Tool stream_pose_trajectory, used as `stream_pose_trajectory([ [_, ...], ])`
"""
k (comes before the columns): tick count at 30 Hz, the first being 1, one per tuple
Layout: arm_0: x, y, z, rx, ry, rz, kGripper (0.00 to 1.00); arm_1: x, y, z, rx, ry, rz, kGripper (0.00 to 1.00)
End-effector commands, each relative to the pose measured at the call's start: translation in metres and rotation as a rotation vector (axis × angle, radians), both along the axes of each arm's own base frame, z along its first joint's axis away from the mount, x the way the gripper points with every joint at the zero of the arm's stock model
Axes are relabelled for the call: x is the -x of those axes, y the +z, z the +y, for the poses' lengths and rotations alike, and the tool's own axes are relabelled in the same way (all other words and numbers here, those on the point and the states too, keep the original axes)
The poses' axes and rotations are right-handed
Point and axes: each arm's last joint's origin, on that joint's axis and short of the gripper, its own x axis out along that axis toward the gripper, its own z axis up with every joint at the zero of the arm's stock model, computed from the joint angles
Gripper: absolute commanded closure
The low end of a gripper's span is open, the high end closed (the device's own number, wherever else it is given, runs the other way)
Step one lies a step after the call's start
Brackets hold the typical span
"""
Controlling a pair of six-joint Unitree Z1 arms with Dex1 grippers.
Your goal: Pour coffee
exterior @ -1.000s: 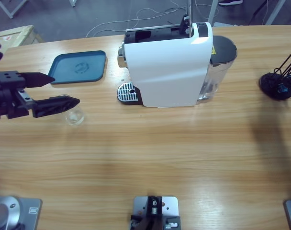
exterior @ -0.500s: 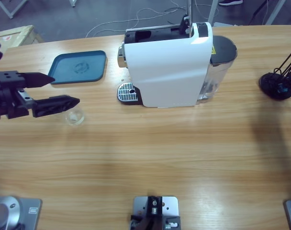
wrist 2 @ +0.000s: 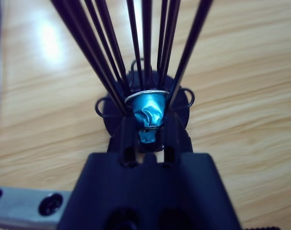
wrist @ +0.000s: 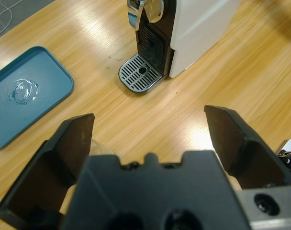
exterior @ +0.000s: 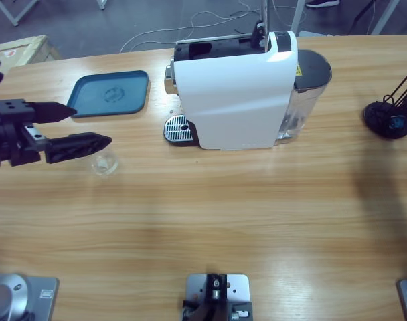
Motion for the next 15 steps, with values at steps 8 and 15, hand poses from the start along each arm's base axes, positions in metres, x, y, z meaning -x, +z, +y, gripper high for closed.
stream_pose_trajectory([
  [8, 0.002, -0.018, -0.001, -0.044, 0.005, 0.047, 0.009, 0.036, 0.098, -0.007, -0.01, -0.025, -0.192, 1.0],
  [15, 0.005, -0.017, 0.001, -0.038, 0.005, 0.043, 0.009, 0.082, 0.135, 0.002, -0.07, 0.13, -0.273, 1.0],
])
